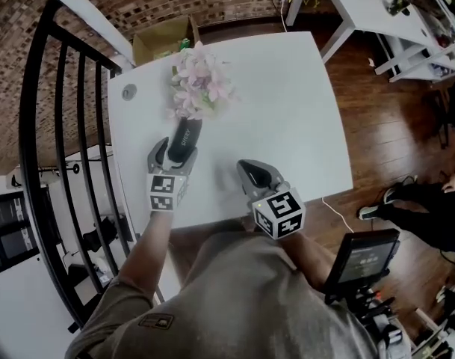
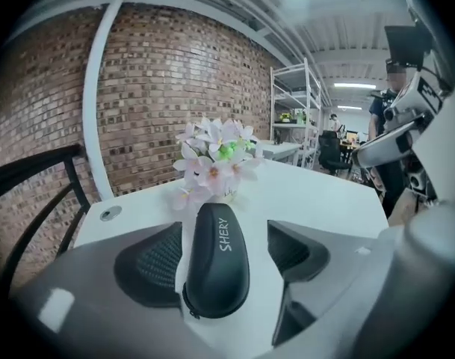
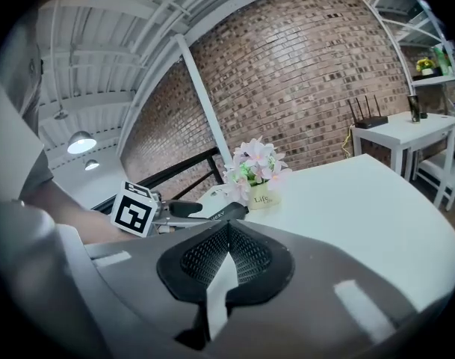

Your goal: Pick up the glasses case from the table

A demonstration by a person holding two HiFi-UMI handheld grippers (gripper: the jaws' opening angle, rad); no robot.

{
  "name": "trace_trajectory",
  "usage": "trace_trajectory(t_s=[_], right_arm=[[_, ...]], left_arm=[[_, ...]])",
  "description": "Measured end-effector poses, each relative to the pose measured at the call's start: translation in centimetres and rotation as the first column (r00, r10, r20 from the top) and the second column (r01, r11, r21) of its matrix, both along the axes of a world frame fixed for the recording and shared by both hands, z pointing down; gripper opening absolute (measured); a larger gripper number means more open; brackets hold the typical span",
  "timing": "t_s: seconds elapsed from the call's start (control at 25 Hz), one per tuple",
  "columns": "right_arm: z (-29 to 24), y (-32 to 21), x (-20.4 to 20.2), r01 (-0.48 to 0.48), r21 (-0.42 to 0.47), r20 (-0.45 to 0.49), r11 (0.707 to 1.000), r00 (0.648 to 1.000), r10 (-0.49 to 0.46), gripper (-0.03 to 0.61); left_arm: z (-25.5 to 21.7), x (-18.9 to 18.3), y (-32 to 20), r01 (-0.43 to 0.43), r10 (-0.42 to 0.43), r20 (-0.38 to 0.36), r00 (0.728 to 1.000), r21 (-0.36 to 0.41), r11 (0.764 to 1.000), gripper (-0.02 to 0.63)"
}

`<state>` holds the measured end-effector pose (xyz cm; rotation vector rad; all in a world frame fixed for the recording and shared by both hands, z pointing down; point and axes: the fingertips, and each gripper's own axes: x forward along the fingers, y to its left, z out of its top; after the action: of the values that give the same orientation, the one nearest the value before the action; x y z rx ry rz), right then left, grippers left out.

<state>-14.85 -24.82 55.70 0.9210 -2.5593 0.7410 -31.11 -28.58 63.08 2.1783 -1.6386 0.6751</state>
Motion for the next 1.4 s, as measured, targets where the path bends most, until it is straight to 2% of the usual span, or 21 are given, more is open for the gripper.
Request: trace_trajectory(t_s=[0.24, 0.4, 0.52, 0.68, 0.88, 1.2, 1.4], right_arm=[[0.5, -0.4, 0.1, -0.036, -0.019, -0.015, 0.999, 0.999, 0.035, 0.014], [0.5, -0.9, 0.6, -0.064, -0.026, -0.020, 0.998, 0.998, 0.064, 0.014], [0.5, -0.8, 0.7, -0.080, -0.029, -0.021, 0.996, 0.997, 0.080, 0.012], [0.5, -1.3, 1.0, -0.096, -0.019, -0.021, 0.995, 0.995, 0.095, 0.014], [0.2, -1.2, 0.7, -0.098, -0.017, -0.029, 0.995, 0.995, 0.097, 0.012], [-0.6, -0.5, 0.9, -0.107, 0.014, -0.034, 0.994, 0.994, 0.107, 0.014], [-2.0, 0.3, 2.2, -0.075, 0.044, -0.016, 0.996, 0.997, 0.076, 0.014]], left_arm=[[3.8, 0.4, -1.7, -0.093, 0.109, 0.098, 0.989, -0.150, 0.984, 0.380], [5.7, 0.8, -2.3, -0.119, 0.144, 0.100, 0.984, -0.226, 0.967, 0.382], [6.4, 0.8, -2.2, -0.123, 0.154, 0.104, 0.983, -0.253, 0.960, 0.380], [6.5, 0.7, -2.5, -0.125, 0.152, 0.094, 0.984, -0.245, 0.961, 0.370], [6.5, 0.9, -1.0, -0.122, 0.129, 0.014, 0.991, -0.253, 0.960, 0.367], [4.5, 2.5, 3.2, -0.123, 0.106, -0.100, 0.989, -0.184, 0.975, 0.365], [0.8, 3.9, 5.8, -0.046, 0.026, -0.192, 0.981, -0.099, 0.994, 0.365]])
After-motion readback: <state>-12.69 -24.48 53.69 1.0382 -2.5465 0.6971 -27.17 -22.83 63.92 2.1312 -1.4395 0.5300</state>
